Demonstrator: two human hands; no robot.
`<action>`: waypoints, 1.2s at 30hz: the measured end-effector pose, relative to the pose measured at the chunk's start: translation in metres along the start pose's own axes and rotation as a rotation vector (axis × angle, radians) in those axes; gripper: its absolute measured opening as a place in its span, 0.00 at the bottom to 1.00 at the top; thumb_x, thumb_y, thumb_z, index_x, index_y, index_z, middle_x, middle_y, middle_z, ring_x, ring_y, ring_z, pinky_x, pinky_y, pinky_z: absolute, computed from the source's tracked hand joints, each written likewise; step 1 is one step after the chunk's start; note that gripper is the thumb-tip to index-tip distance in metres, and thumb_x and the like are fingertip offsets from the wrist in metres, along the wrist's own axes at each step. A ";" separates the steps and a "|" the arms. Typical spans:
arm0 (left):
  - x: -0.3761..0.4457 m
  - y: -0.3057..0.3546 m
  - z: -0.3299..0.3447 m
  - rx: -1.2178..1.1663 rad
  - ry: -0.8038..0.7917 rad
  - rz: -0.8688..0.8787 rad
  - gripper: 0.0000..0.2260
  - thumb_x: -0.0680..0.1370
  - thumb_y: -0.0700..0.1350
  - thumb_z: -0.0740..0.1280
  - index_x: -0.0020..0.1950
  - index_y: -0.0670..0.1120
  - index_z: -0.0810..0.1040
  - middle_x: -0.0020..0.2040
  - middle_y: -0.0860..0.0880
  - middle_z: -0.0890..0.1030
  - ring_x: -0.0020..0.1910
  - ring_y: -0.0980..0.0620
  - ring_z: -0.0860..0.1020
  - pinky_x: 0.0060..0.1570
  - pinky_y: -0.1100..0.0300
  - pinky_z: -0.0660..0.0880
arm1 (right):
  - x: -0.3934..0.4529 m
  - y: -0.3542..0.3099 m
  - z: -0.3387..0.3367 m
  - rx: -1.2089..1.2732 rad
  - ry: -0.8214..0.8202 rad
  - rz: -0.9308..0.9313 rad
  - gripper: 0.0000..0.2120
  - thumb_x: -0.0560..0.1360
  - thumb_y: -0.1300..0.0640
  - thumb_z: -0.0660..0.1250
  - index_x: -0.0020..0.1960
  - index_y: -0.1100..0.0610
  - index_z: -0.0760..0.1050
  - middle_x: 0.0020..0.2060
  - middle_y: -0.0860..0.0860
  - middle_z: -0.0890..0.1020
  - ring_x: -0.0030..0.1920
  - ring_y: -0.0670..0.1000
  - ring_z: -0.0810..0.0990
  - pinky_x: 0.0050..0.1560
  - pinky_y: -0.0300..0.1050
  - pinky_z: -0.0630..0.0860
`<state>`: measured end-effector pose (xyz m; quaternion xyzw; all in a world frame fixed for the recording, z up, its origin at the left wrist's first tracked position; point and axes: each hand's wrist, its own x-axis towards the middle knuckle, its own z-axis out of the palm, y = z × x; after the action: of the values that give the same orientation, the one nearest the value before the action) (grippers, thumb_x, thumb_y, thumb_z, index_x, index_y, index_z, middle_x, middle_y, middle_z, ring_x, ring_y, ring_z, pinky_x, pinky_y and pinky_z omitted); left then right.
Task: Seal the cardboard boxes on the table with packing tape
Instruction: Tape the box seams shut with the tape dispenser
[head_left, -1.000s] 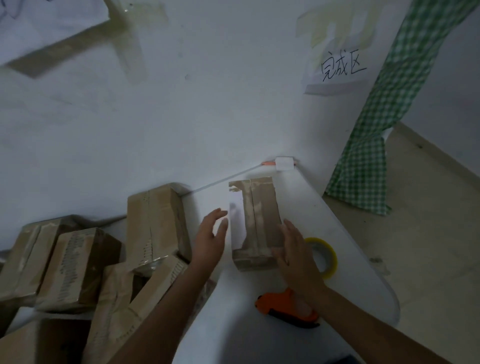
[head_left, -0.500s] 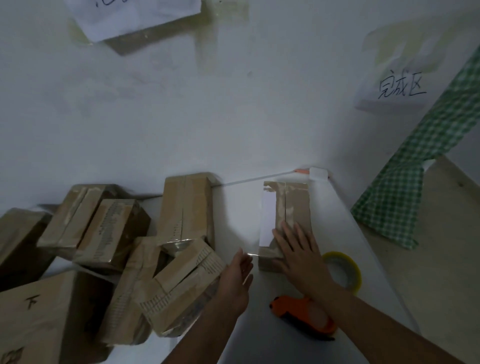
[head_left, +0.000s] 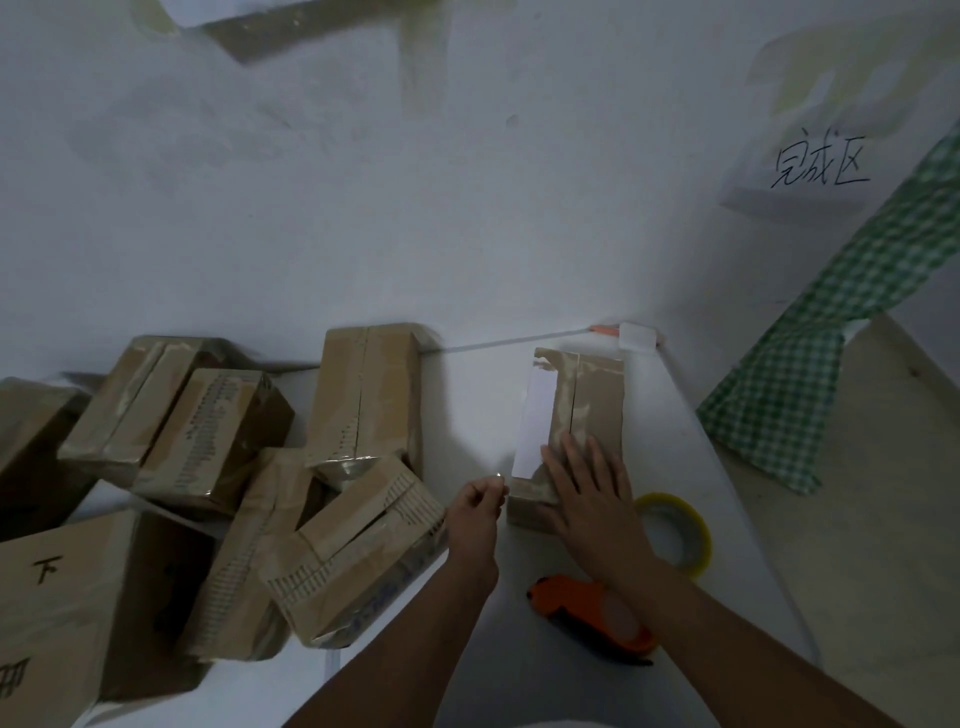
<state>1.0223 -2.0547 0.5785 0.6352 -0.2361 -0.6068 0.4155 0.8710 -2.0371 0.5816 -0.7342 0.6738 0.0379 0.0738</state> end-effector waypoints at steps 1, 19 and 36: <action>0.002 0.000 0.002 0.009 0.004 0.008 0.05 0.80 0.40 0.67 0.47 0.39 0.79 0.41 0.46 0.78 0.42 0.52 0.73 0.45 0.60 0.74 | 0.000 0.000 0.001 -0.002 0.000 -0.004 0.36 0.75 0.35 0.34 0.79 0.49 0.40 0.78 0.53 0.41 0.77 0.60 0.39 0.75 0.59 0.41; 0.009 0.010 0.006 0.307 0.117 0.149 0.06 0.82 0.43 0.63 0.51 0.45 0.79 0.47 0.47 0.82 0.49 0.49 0.80 0.53 0.51 0.78 | 0.000 -0.003 -0.002 0.009 0.012 -0.005 0.33 0.81 0.40 0.49 0.78 0.49 0.37 0.78 0.54 0.38 0.76 0.61 0.34 0.73 0.57 0.33; 0.028 0.052 -0.031 1.153 -0.543 0.612 0.16 0.78 0.42 0.71 0.65 0.42 0.75 0.61 0.47 0.81 0.55 0.52 0.82 0.54 0.65 0.77 | -0.004 -0.005 -0.007 0.054 0.041 -0.016 0.34 0.80 0.43 0.59 0.79 0.52 0.48 0.78 0.54 0.46 0.77 0.63 0.44 0.74 0.62 0.46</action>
<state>1.0674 -2.0974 0.6021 0.4852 -0.7832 -0.3781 0.0910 0.8751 -2.0342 0.5891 -0.7379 0.6702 0.0040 0.0798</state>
